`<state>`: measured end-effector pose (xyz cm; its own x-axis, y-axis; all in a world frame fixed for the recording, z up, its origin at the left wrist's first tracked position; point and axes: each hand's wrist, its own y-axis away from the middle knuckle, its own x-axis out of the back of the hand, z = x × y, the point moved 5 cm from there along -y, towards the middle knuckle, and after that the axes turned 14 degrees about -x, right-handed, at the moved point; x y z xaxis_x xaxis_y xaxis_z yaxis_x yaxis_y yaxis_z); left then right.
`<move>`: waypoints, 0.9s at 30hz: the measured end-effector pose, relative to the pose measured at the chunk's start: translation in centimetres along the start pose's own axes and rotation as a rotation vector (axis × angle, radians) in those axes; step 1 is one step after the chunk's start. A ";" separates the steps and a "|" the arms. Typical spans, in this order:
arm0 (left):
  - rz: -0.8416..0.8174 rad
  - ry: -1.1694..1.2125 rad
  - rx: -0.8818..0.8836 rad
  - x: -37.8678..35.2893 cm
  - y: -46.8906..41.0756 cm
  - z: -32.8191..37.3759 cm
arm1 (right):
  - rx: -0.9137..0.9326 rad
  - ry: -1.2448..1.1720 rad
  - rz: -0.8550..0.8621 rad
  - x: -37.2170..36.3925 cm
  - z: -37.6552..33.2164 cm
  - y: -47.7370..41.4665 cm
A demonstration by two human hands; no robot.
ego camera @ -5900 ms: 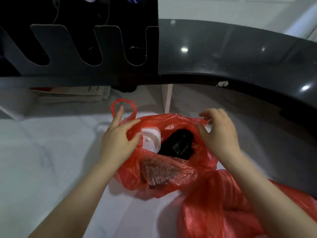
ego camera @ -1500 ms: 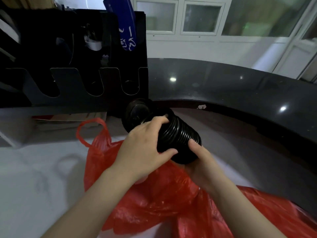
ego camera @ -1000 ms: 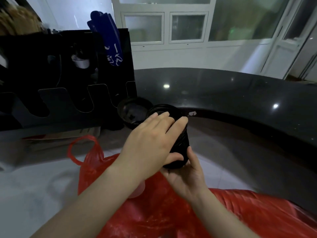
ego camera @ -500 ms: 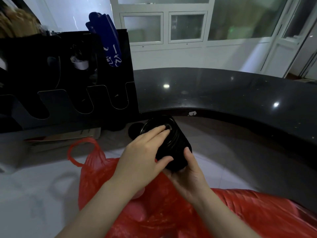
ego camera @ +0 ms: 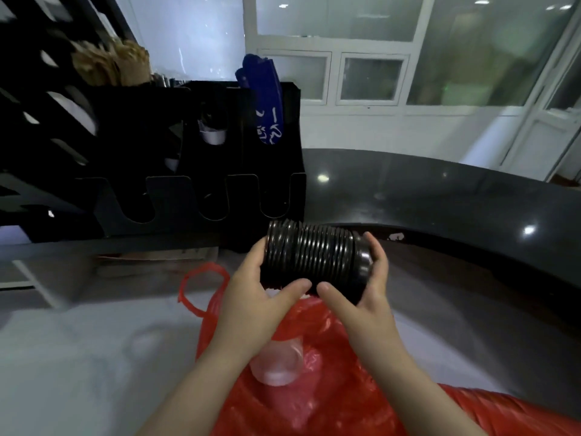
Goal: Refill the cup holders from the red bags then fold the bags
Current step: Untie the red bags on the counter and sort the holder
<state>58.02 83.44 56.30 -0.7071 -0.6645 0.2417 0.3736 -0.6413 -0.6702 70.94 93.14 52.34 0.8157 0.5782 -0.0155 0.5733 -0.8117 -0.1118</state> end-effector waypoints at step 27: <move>-0.184 0.074 0.066 6.1 -19.4 -7.4 | 0.524 0.919 0.102 -5.8 -18.5 -15.7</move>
<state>41.96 94.67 65.59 -0.8085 -0.5051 0.3019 0.2705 -0.7747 -0.5715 58.68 101.02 72.58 0.7285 0.0473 0.6834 0.5730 -0.5890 -0.5699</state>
